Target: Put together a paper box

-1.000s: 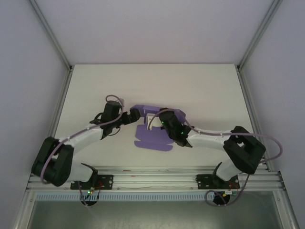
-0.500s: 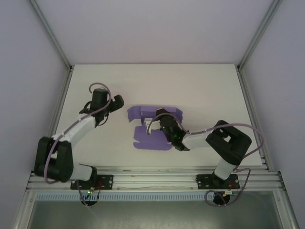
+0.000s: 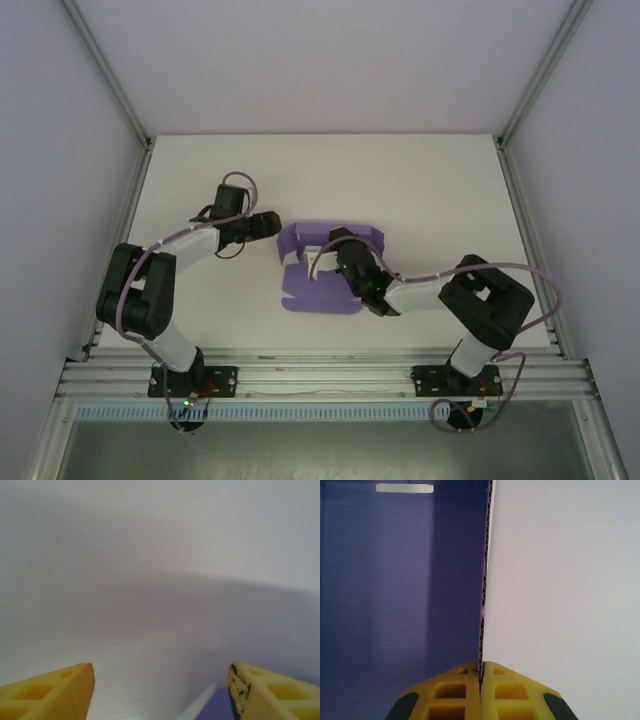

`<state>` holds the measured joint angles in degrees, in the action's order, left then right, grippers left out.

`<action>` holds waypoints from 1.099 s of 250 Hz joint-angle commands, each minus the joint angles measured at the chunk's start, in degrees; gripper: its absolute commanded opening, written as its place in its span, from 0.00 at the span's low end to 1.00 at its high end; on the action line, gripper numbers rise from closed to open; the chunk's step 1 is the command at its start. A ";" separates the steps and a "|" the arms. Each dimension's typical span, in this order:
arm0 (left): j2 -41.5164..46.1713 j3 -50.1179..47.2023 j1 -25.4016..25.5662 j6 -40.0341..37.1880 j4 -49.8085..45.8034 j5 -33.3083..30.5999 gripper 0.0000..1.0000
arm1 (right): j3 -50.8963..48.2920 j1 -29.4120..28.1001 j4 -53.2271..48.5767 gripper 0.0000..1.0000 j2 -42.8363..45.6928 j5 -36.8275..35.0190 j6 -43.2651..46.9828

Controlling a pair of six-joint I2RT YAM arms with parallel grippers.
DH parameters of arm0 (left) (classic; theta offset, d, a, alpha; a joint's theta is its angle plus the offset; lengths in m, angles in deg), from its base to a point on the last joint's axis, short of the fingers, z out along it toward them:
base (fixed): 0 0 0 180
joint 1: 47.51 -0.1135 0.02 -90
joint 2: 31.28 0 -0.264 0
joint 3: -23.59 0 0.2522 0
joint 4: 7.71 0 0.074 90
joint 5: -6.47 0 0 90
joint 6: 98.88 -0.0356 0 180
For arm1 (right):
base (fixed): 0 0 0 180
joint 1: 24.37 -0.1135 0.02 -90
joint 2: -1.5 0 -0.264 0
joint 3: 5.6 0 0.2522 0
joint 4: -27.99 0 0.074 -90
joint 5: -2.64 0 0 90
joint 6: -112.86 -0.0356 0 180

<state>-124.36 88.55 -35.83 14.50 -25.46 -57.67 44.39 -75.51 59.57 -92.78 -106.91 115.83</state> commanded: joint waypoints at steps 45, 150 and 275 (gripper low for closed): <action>5.22 -4.84 5.92 0.43 3.87 4.28 0.56 | 1.64 -0.37 -5.66 0.00 2.11 -1.55 -4.58; 9.22 -17.62 10.52 -6.94 22.52 -2.07 0.53 | 1.08 -0.54 -9.76 0.00 3.57 -1.43 -5.57; 6.60 -14.71 12.87 -14.41 28.63 -4.41 0.51 | 3.99 -1.78 -15.15 0.00 2.65 0.32 -7.39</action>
<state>-116.91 71.48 -24.22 2.54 -2.75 -60.03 47.06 -76.25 48.75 -90.15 -108.13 109.63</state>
